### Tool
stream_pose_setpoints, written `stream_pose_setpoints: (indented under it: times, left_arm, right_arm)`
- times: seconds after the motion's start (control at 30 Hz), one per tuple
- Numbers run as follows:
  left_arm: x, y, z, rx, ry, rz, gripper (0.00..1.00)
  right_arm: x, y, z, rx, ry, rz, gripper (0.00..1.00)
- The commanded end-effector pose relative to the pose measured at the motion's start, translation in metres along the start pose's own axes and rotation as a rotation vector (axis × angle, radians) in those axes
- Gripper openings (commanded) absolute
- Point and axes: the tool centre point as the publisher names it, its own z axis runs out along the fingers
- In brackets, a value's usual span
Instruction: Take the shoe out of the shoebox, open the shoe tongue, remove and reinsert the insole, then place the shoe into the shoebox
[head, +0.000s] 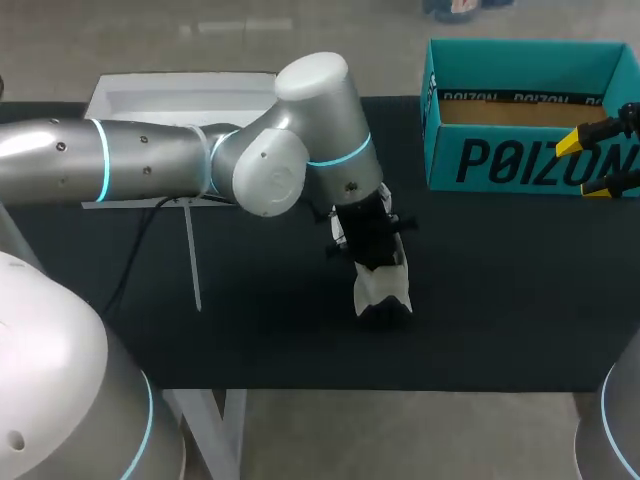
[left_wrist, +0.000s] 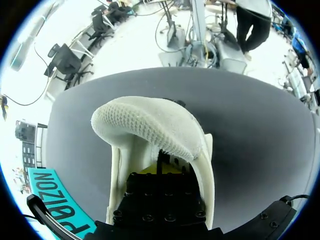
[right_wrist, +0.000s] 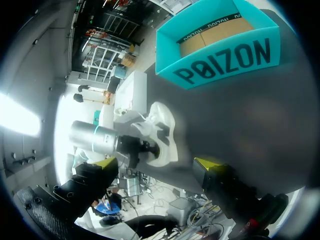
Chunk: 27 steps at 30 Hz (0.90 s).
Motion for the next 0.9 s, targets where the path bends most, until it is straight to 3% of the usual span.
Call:
stream_pose_setpoints:
  times: [0.03,0.2,0.3,0.53,0.9]
  left_arm:
    - [-0.003,-0.003,-0.009,-0.022,0.036,0.004,0.00]
    - [0.001,0.006,-0.030,-0.098,0.098,0.039,0.00]
    - [0.007,0.009,-0.032,-0.100,0.120,0.058,0.00]
    - [0.025,0.006,-0.013,-0.058,0.189,0.065,0.00]
    - [0.027,0.013,0.008,-0.055,0.209,0.069,0.00]
  right_arm:
    - [0.000,0.000,0.000,0.000,-0.004,0.002,1.00]
    - [0.000,0.000,0.000,0.000,-0.004,0.002,1.00]
    - [0.000,0.000,0.000,0.000,-0.004,0.002,1.00]
    - [0.000,0.000,0.000,0.000,-0.004,0.002,1.00]
    - [0.000,0.000,0.000,0.000,-0.004,0.002,1.00]
